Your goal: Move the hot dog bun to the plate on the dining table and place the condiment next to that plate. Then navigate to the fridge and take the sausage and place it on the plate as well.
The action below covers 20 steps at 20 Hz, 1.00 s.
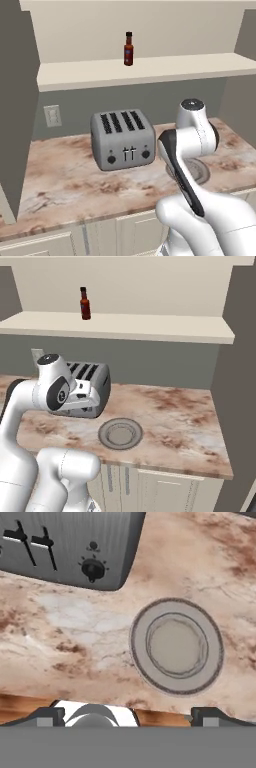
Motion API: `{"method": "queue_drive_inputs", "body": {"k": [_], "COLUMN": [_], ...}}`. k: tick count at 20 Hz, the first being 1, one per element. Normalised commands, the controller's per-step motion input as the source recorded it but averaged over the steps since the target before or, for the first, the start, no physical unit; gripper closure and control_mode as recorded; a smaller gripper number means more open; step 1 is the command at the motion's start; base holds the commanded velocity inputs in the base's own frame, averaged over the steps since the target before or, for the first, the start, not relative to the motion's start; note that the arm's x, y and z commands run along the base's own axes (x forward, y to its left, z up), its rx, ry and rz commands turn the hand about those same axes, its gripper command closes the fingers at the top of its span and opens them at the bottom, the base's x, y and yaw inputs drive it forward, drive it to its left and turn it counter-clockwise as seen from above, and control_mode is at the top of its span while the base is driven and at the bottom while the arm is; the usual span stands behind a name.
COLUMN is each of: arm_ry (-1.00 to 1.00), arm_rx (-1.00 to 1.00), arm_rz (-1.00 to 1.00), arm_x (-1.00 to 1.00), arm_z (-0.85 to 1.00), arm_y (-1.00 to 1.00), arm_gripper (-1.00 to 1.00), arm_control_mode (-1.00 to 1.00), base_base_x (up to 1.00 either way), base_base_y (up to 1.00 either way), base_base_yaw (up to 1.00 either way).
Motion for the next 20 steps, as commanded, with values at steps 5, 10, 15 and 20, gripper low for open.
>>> {"method": "queue_drive_inputs", "body": {"k": [5, 10, 15, 20], "arm_ry": [-0.01, -0.37, -0.72, -0.53], "arm_rx": [0.06, 0.12, 0.04, 0.03], "arm_rz": [0.0, 0.0, 0.0, 0.0], "arm_x": [-0.21, -0.76, -0.6, -0.06], "arm_z": [0.02, 0.65, 0.98, 0.99], "arm_y": [0.0, -0.01, 0.0, 0.0], "arm_gripper": [-1.0, -1.0, -1.0, -1.0], "arm_control_mode": [-1.0, -1.0, -1.0, -1.0], "base_base_x": [-0.01, 0.0, 0.0, 0.0], "base_base_y": [0.04, 0.0, 0.0, 0.0], "base_base_yaw": [0.07, 0.0, 0.0, 0.0]}}
